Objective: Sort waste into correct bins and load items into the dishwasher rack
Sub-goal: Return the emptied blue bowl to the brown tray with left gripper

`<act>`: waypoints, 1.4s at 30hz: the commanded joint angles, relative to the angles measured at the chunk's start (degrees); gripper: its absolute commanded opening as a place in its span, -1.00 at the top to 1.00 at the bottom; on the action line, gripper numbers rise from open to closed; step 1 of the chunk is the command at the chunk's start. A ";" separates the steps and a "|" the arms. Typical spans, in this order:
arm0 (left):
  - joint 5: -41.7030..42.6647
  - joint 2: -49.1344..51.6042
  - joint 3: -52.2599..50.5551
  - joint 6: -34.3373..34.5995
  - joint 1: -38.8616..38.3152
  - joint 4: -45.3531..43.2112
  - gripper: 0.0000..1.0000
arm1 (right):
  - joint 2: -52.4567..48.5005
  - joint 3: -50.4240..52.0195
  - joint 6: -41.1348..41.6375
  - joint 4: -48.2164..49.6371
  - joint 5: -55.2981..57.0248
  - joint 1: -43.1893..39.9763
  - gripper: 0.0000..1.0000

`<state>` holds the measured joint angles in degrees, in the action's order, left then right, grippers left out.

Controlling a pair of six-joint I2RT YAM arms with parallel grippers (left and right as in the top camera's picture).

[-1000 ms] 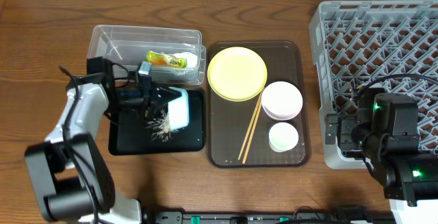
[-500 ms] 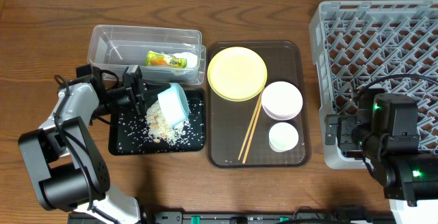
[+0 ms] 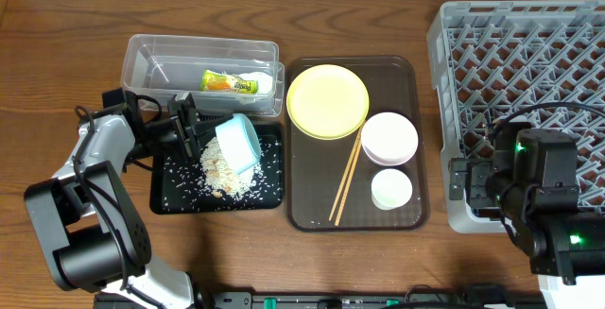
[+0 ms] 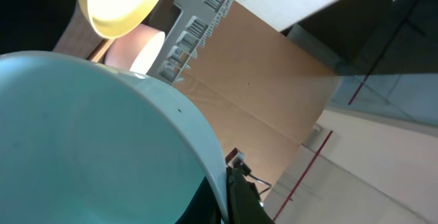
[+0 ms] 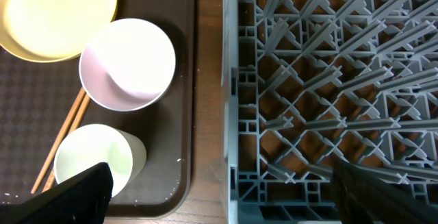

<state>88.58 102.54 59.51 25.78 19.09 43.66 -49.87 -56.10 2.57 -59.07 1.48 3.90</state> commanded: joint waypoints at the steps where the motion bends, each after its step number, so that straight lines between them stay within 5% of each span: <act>1: 0.52 0.22 -0.15 -3.63 0.46 -3.54 0.88 | 0.09 -1.01 0.33 -0.11 0.11 0.42 -0.99; 16: -3.13 -5.20 0.81 -7.96 -2.51 -5.46 0.88 | 0.09 -1.01 0.35 -0.11 0.22 0.42 -0.98; 24: -33.68 -18.27 1.77 -8.15 -23.69 -10.71 0.88 | 0.09 -1.01 0.33 0.11 0.22 0.42 -0.99; 32: -70.05 -15.52 1.75 -8.15 -50.38 -13.86 0.88 | 0.09 -1.01 0.35 0.11 0.74 0.42 -0.98; 37: -79.14 -9.40 1.70 -8.17 -60.57 -16.31 0.88 | 0.09 -1.01 0.35 0.11 1.31 0.42 -0.98; 42: -79.23 -4.20 1.70 -8.20 -64.02 -21.07 0.88 | 0.09 -1.01 0.35 0.09 1.31 0.42 -0.99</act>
<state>14.41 96.29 60.51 18.15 -44.05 23.92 -49.87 -56.10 2.57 -58.94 2.17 3.90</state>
